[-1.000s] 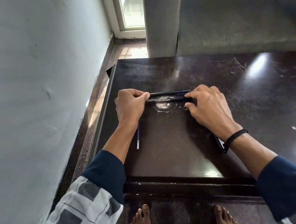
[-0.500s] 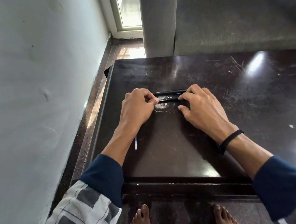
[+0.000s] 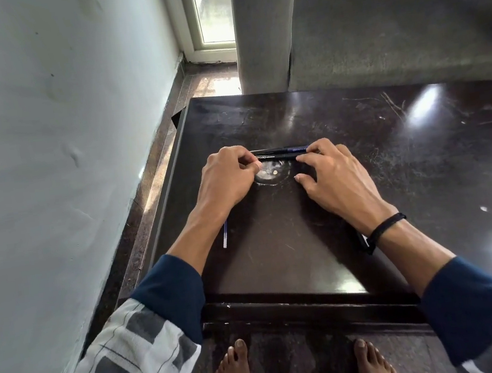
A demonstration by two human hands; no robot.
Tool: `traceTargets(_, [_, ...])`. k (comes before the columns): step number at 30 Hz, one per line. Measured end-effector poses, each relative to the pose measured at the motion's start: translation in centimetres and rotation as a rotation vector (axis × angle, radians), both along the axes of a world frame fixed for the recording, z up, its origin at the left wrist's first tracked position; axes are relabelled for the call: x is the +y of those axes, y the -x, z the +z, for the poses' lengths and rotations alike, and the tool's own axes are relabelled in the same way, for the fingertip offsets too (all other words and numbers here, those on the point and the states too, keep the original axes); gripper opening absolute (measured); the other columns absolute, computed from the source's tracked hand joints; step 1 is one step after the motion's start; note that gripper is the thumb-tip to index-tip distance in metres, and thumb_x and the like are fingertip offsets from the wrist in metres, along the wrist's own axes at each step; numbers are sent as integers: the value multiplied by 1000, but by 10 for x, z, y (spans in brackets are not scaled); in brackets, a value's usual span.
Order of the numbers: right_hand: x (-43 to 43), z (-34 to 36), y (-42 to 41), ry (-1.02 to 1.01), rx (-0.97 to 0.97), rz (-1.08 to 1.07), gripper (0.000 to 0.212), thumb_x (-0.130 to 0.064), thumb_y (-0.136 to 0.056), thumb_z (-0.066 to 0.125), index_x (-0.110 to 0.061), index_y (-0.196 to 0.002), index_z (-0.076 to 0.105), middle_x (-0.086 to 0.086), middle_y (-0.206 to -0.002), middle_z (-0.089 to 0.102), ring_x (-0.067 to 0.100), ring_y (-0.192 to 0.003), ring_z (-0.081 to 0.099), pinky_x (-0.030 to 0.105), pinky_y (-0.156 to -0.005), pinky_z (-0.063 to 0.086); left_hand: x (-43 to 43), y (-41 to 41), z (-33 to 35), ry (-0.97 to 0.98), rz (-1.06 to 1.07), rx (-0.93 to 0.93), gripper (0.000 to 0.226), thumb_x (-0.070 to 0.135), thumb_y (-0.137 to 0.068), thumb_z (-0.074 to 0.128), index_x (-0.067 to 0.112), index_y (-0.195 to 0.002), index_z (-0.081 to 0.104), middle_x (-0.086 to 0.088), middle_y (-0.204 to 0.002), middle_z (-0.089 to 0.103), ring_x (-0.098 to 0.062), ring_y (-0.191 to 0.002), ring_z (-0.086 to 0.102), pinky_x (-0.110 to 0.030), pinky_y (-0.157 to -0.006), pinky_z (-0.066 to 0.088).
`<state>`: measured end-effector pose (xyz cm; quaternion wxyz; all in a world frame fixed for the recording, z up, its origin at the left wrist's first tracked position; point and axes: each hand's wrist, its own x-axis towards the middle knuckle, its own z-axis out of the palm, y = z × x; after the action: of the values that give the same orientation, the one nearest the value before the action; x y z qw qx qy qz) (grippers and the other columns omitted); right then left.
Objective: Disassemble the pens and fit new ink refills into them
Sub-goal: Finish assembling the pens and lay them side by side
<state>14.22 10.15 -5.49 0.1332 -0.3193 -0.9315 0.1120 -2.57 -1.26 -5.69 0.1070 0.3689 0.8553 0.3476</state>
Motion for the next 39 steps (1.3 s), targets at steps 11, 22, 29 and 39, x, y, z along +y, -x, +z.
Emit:
traceTargets(11, [31,25,-19,104,-75,-154,10,-30,-82,78,-27,-87,70,-8,-89,63,25,-91,65,31,-70,38,0,0,4,7,-40,-47,5,35,-88,74,34,-82,74,17,-78,68,-2,-78,65,-21,-68,43])
traceTargets(22, [21,23,-16,176,-126,-98,12,-25,-81,74,-27,-91,66,-3,-92,71,29,-89,67,35,-73,48,-3,-2,11,-38,13,-41,7,33,-88,73,33,-82,75,20,-76,71,2,-76,66,-16,-67,41])
traceTargets(29, [19,19,-13,221,-21,-145,13,-35,-78,75,-27,-86,69,-9,-82,71,21,-81,67,31,-69,43,-3,0,14,-136,106,-82,12,35,-88,72,33,-76,74,20,-66,71,3,-71,67,-24,-74,52])
traceTargets(39, [12,32,-2,1011,470,-161,8,-7,-85,75,-11,-80,69,10,-73,70,7,-53,60,16,-51,48,2,-42,17,-133,-324,-749,17,17,-87,78,10,-101,70,-13,-88,77,-18,-80,72,-24,-68,59])
